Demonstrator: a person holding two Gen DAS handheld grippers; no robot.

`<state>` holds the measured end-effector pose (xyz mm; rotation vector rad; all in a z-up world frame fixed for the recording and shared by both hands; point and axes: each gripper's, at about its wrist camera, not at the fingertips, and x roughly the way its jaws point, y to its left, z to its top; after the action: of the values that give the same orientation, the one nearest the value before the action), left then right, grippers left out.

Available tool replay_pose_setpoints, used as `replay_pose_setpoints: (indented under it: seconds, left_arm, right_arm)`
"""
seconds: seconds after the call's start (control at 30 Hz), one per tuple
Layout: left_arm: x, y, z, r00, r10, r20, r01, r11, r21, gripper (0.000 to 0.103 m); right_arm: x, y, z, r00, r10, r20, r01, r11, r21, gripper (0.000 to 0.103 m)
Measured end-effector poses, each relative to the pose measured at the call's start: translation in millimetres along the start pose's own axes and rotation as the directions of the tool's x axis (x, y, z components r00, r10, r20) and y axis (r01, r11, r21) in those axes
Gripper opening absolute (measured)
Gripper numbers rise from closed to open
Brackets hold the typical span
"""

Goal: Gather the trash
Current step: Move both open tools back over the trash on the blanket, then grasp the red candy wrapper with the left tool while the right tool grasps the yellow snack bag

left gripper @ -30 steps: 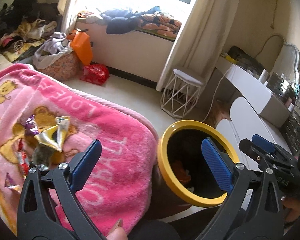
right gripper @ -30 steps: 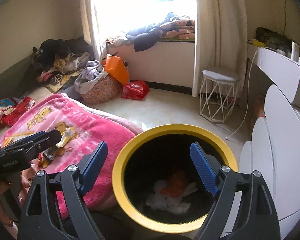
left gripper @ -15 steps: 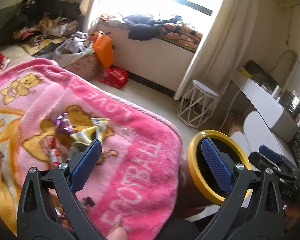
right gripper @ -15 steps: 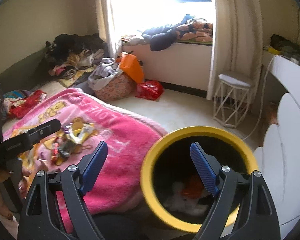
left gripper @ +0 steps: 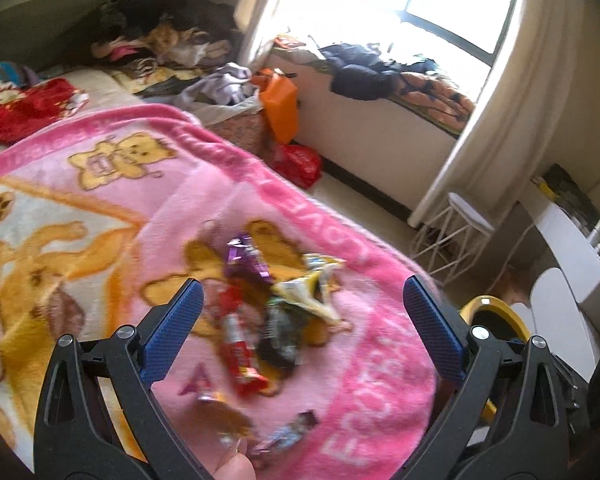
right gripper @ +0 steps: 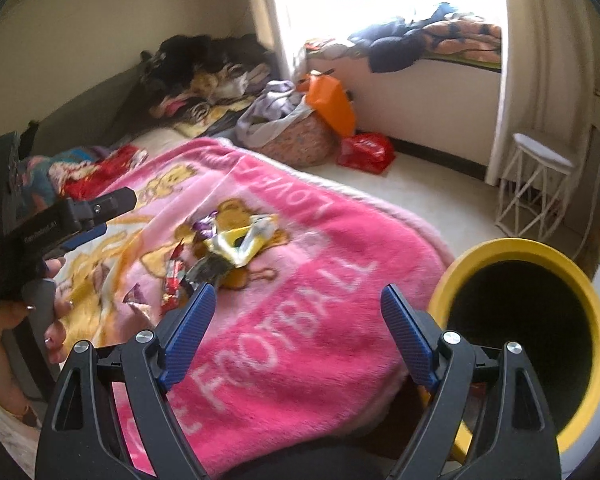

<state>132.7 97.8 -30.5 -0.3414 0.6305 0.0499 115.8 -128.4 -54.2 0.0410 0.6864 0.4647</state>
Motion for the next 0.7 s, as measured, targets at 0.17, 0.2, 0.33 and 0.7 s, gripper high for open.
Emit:
replay_pose_setpoints:
  seconds: [0.17,0.2,0.33,0.7]
  left_arm:
    - [6,29,-4,0.999,0.039,-0.023,-0.039,0.998,-0.040,0.092]
    - [8,33,-6,0.999,0.042,-0.031,-0.044,0.998,-0.044,0.092]
    - [15,45,-12,0.997,0.039,-0.069,-0.044,0.997,-0.066,0.079]
    - [52,62,-19,0.983,-0.019,-0.182,-0.001,0.994,-0.113,0.039]
  right_arm:
    - [30,12,8,0.999,0.023,-0.032,-0.022,1.000,0.011,0.082]
    - [37,13,10,0.999,0.032,-0.041,-0.031,0.999,0.023,0.082]
    - [61,15,19,0.996,0.055,-0.064,-0.050,0.996,0.068,0.077]
    - [130,12,30,0.980,0.101,-0.173,-0.072,0.983,0.168,0.047]
